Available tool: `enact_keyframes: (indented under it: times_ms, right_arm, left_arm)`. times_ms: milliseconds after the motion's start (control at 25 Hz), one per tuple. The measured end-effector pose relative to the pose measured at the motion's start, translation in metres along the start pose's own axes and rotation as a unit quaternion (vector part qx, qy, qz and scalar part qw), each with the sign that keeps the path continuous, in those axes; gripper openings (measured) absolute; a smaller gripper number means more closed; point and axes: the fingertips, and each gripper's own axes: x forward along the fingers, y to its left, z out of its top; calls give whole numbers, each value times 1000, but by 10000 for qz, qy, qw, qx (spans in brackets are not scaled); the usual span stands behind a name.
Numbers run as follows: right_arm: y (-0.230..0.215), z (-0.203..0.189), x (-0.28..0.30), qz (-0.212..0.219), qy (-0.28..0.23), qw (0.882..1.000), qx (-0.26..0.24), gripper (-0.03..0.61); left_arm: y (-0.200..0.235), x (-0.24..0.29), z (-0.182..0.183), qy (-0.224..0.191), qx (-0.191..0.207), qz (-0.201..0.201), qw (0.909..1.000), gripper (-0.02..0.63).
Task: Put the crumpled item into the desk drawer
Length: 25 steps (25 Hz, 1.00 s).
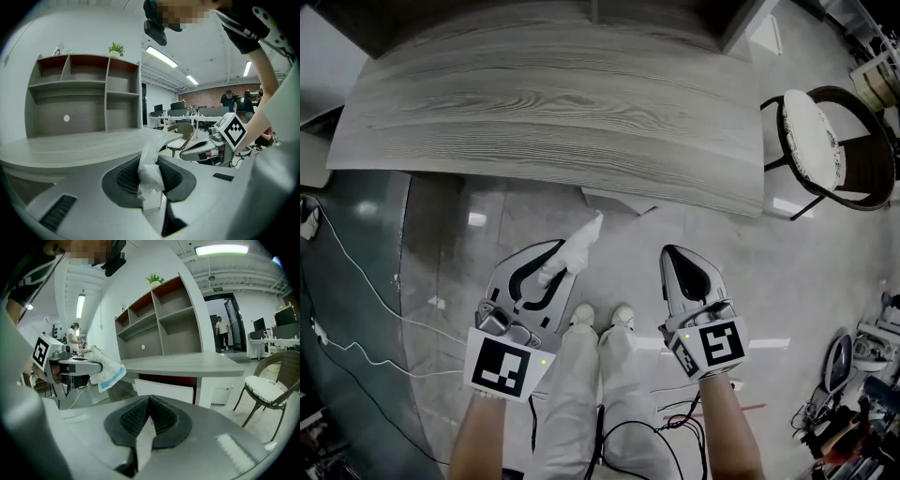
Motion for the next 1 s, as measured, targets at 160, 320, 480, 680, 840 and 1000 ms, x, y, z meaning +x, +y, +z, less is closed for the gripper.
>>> enact_keyframes:
  times_ms: [160,320,480,680,840,1000]
  right_arm:
    - [-9,-20,14,0,-47,9996,286,9]
    - [-18,-38,33,86,-68,9983,565,9]
    - [-22,-54,49,297,-175,9920,1216,8]
    - [-9,-64,72,1123,-206,9769,1805,149]
    - [-22,-76,87,1208,-324,9586,2558,169]
    - [-32,-94,98,1189,-373,9472,2955,175]
  left_arm:
    - [0,11,-15,-22,-16,-5,10000,67]
    - [6,21,-27,-73,-270,97,9996,67]
    - [11,26,-35,-6,-300,126,9995,67]
    - [17,28,-42,12,-508,210,9985,67]
    - [17,34,-45,76,-519,247,9983,67]
    - [16,37,-53,155,-501,247,9983,67]
